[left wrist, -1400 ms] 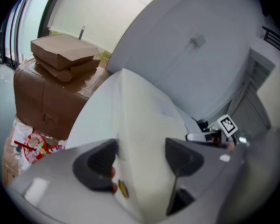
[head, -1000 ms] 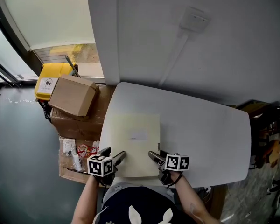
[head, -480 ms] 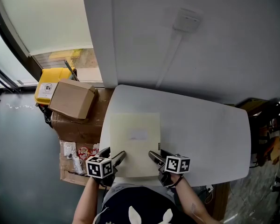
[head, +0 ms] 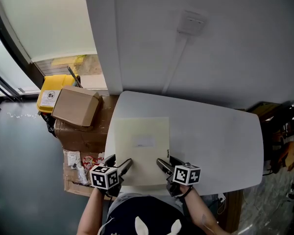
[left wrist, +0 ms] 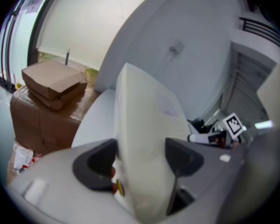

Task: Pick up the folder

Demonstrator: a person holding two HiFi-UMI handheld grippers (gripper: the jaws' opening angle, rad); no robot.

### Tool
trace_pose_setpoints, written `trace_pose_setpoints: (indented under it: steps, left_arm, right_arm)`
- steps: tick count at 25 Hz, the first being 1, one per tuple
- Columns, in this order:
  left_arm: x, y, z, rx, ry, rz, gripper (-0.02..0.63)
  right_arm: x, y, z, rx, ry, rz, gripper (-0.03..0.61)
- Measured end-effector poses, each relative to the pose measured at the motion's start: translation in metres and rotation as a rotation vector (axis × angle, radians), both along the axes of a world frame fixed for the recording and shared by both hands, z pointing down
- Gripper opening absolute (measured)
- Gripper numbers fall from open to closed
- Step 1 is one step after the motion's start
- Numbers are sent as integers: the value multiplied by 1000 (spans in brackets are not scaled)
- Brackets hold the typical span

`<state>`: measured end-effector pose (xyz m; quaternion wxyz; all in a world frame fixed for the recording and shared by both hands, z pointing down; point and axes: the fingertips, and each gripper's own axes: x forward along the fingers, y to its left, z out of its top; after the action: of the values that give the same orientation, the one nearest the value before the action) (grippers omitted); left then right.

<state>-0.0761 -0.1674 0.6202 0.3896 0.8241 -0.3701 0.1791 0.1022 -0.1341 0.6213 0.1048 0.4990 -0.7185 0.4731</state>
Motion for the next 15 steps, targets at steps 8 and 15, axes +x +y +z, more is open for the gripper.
trace_pose_setpoints:
  steps: [8,15]
  left_arm:
    - [5,-3,-22,72,5,18,327]
    - [11,-2,-42,119,23,16,327]
  right_arm:
    - [4,1,-23,71,33,18,298]
    - [10,3,-43,128,50,50,298]
